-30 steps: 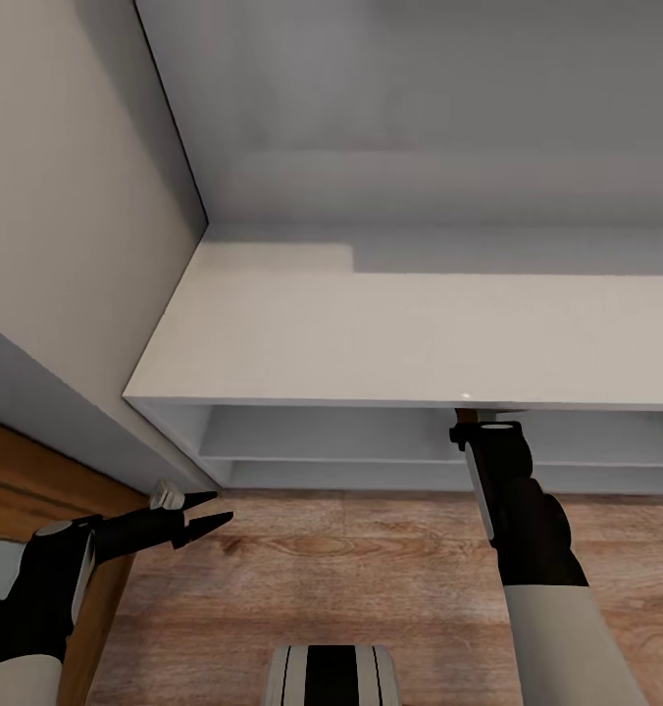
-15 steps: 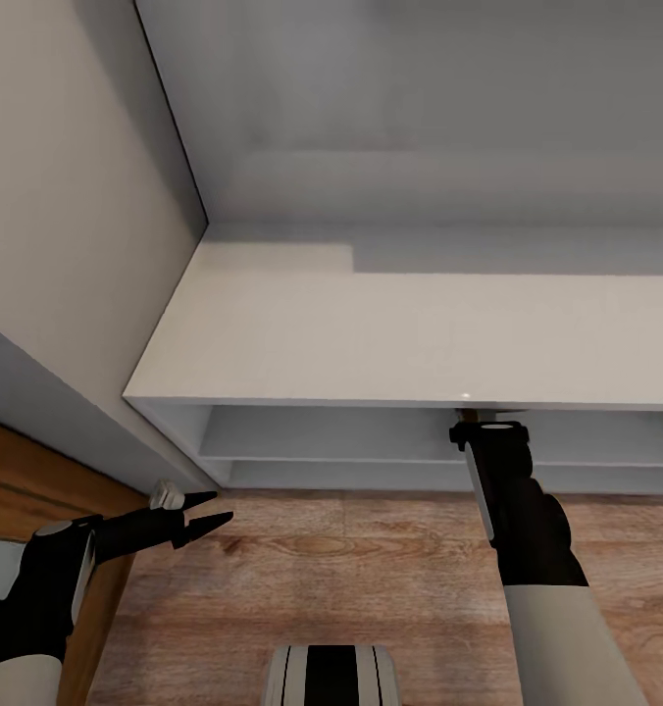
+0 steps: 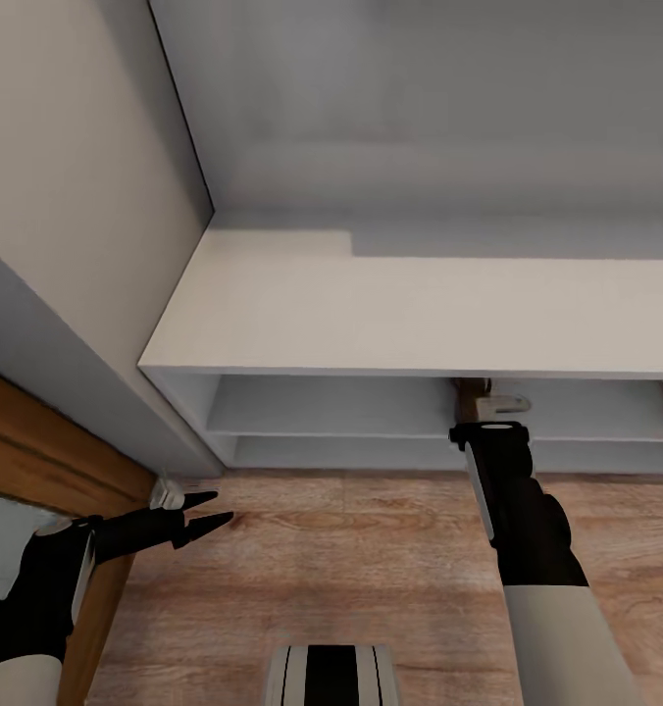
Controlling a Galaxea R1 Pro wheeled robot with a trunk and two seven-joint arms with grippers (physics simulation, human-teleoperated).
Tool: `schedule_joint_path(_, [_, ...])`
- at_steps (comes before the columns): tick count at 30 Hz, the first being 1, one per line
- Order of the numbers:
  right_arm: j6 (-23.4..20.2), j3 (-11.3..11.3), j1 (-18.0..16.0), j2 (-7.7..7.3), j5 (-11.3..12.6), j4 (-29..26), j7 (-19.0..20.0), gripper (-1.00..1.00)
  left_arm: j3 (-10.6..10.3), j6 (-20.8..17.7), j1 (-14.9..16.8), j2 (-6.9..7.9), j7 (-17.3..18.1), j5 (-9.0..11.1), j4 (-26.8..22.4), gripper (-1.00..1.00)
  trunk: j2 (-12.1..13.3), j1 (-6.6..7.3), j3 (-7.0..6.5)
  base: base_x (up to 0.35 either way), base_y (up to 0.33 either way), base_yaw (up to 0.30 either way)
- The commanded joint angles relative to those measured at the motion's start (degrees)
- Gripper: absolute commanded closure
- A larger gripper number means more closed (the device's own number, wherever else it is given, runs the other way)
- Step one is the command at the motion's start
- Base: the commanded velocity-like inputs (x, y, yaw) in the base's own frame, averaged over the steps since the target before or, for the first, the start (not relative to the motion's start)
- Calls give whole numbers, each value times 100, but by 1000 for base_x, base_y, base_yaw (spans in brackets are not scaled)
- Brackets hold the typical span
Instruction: Pick up the two gym shoes and the two sandals from the corridor floor and place them onto the hallstand (shoe rack) in the corridor, making sure they are on the rack and not on the floor. Arrange them so the two gym shoes are next to each other and the two sandals are next to each other.
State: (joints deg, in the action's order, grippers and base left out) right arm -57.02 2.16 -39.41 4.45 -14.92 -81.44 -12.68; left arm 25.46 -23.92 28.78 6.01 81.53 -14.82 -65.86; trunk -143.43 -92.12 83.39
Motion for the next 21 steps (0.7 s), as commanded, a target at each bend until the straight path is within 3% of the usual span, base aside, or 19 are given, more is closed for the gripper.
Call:
schedule_joint_path(1, [-19, 3, -4, 3, 16, -3, -24, -100, 11, -60, 3, -3, 40, -39, -5, -100, -2, 4, 3, -326, 0, 0])
schedule_joint_path(21, [-19, 20, 15, 11, 88, -3, -9, -100, 11, -60, -22, -3, 8, -44, 1, -100, -2, 4, 3, -333, 0, 0])
